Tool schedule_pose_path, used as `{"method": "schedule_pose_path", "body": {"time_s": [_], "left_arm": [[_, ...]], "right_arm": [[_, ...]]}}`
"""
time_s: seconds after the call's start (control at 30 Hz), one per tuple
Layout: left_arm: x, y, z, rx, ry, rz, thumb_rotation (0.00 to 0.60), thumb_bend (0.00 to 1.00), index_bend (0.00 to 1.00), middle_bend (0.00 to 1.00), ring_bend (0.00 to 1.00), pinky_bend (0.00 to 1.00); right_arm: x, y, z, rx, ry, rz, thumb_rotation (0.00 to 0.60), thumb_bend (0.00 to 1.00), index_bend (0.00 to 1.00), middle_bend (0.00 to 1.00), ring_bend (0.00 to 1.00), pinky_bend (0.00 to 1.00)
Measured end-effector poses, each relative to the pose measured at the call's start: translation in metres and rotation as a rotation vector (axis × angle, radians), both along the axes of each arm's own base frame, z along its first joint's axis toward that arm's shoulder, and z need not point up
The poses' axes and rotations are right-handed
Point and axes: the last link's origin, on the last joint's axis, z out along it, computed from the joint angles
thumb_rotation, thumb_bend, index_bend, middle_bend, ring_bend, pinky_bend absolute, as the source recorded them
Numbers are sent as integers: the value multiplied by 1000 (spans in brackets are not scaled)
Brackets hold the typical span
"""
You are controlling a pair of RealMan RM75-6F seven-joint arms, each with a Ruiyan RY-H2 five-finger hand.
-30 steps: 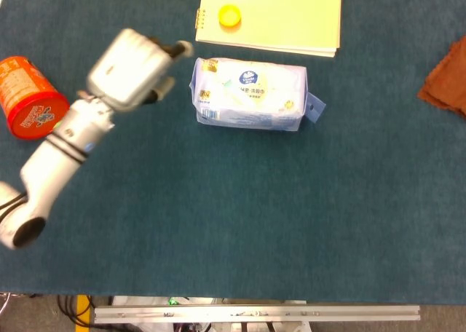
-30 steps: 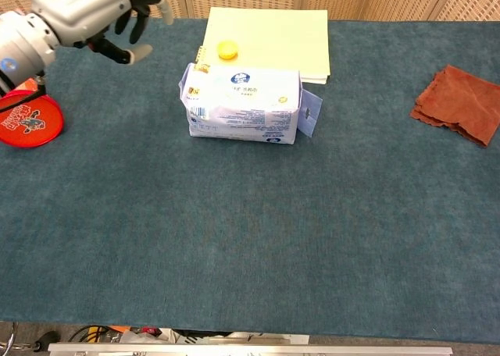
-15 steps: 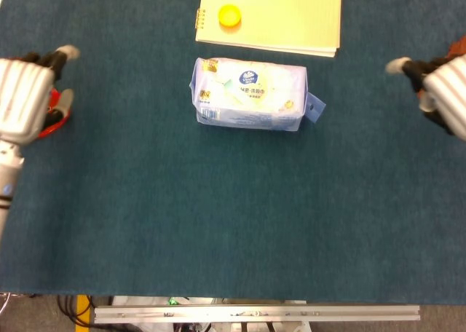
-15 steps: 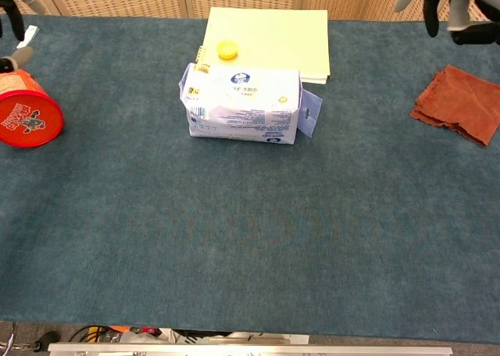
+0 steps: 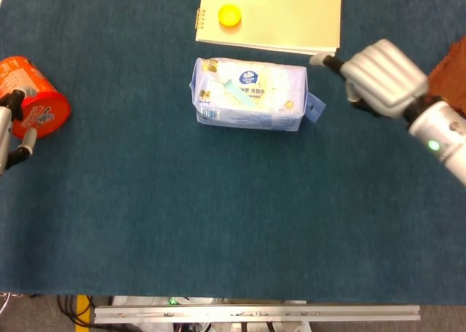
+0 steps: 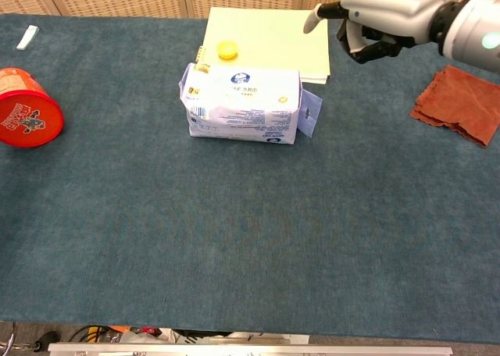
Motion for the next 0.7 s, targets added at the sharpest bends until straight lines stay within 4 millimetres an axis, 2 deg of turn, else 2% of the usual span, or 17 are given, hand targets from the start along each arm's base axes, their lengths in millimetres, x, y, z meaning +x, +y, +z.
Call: {"method": "schedule_pose_path", "body": {"time_s": [0.2, 0.7], "left_arm": [[-1, -2, -1, -3, -23, 9, 600, 362, 262, 504, 523, 655], [-1, -2, -4, -14, -45, 21, 600, 362, 261, 503, 525, 654]], "right_arm": [[21, -15, -25, 66, 12, -29, 494, 1000, 133, 1000, 1000, 1000], [71, -18, -77, 264, 18, -155, 493, 1000, 127, 1000, 1000, 1000]]}}
